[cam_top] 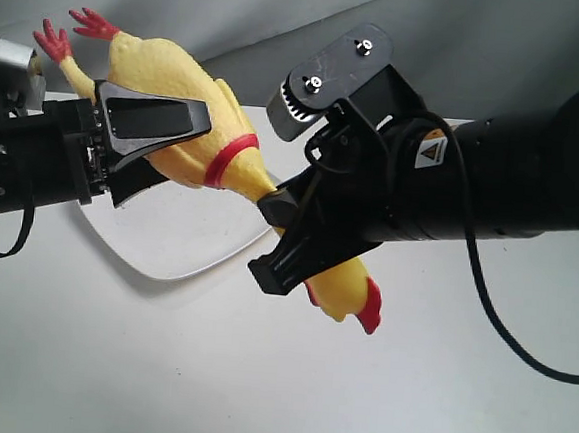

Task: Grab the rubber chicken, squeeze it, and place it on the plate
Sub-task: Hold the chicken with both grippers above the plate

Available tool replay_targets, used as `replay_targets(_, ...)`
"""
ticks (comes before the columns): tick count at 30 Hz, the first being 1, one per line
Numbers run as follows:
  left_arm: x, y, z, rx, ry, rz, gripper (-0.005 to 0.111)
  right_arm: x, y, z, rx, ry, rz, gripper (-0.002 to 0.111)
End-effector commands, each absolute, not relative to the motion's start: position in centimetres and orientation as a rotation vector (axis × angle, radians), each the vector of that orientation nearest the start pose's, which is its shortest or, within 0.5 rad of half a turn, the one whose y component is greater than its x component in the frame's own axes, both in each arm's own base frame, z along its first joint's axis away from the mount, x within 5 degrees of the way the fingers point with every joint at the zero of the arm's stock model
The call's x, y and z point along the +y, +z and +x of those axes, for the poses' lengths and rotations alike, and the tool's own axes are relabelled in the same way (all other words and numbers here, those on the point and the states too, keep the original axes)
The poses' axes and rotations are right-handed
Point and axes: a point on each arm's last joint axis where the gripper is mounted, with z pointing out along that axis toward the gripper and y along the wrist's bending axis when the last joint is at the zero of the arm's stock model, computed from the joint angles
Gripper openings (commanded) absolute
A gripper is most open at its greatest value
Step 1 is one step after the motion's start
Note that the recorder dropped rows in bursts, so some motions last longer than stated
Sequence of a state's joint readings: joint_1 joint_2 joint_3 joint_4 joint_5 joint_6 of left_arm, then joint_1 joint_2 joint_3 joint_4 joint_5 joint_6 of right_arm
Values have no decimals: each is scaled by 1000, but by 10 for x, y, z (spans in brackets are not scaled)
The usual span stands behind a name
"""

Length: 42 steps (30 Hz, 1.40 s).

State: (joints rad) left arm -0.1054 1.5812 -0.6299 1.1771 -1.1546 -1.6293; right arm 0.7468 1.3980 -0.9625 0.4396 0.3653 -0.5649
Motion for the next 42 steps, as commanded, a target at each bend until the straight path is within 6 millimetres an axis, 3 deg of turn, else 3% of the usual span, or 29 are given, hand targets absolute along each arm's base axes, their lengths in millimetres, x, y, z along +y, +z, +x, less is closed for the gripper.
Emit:
replay_targets(1, -106, 222, 260, 1917, -1544, 125, 103, 216, 293, 214, 1983, 484, -1041, 0)
replay_targets(5, -106, 223, 261, 1905, -1547, 105, 102, 216, 293, 214, 1983, 484, -1041, 0)
replay_targets(7, -106, 223, 262, 1900, -1548, 96, 95, 216, 293, 214, 1983, 484, -1041, 0)
replay_targets(9, -106, 224, 261, 1889, -1563, 104, 74, 216, 293, 214, 1983, 484, -1041, 0)
replay_targets(13, -107, 228, 258, 1854, -1612, 132, 6, 216, 293, 214, 1983, 484, -1041, 0)
replay_targets(14, -107, 228, 258, 1851, -1608, 138, 1, 216, 293, 214, 1983, 484, -1041, 0)
replay_targets(26, -108, 227, 258, 1856, -1609, 143, 4, 216, 293, 214, 1983, 484, -1041, 0)
replay_targets(29, -108, 227, 258, 1858, -1612, 139, 24, 216, 293, 214, 1983, 484, -1041, 0)
replay_targets(33, -108, 227, 257, 1867, -1612, 150, 84, 216, 293, 214, 1983, 484, -1041, 0)
replay_targets(35, -108, 227, 257, 1869, -1616, 145, 105, 216, 293, 214, 1983, 484, -1041, 0)
replay_targets(42, -108, 227, 257, 1867, -1613, 149, 101, 216, 293, 214, 1983, 484, -1041, 0)
